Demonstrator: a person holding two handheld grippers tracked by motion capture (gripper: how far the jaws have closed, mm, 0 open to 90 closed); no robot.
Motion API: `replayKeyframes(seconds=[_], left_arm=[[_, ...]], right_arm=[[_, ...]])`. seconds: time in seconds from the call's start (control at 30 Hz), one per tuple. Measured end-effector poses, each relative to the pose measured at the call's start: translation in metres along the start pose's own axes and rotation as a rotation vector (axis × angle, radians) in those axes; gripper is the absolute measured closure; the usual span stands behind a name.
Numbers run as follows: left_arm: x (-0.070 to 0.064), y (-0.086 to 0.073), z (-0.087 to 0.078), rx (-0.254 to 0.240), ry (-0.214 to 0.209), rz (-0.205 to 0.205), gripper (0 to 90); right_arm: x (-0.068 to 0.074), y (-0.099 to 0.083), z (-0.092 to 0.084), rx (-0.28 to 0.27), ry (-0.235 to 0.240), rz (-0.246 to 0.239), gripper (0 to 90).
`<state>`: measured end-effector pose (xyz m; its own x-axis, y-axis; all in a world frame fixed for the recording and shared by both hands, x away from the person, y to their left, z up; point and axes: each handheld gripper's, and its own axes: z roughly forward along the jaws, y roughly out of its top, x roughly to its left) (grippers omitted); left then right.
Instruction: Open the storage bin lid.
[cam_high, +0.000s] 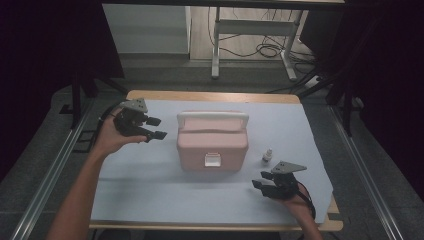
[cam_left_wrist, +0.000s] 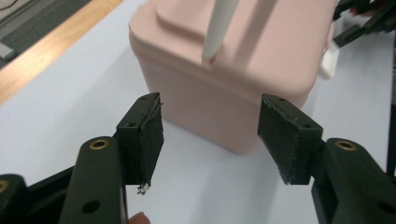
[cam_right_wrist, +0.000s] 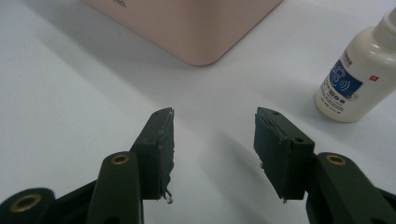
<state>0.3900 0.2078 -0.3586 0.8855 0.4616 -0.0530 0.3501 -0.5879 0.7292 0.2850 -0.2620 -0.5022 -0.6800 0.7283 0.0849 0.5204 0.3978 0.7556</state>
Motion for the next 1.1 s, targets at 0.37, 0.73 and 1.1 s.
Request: replayKeyframes(seconds=[0.37, 0.73, 1.1], left_arm=[[0.011, 0.033, -0.005, 0.054, -0.031, 0.041, 39.8], [0.013, 0.055, 0.001, 0.109, -0.037, 0.083, 40.0], [0.005, 0.083, 0.009, 0.145, -0.055, 0.144, 39.8]], right_arm=[[0.001, -0.001, 0.003, 0.012, -0.002, -0.005, 47.6], [0.0, -0.003, 0.003, 0.02, -0.004, 0.002, 47.5], [-0.001, -0.003, 0.004, 0.025, -0.006, 0.001, 47.4]])
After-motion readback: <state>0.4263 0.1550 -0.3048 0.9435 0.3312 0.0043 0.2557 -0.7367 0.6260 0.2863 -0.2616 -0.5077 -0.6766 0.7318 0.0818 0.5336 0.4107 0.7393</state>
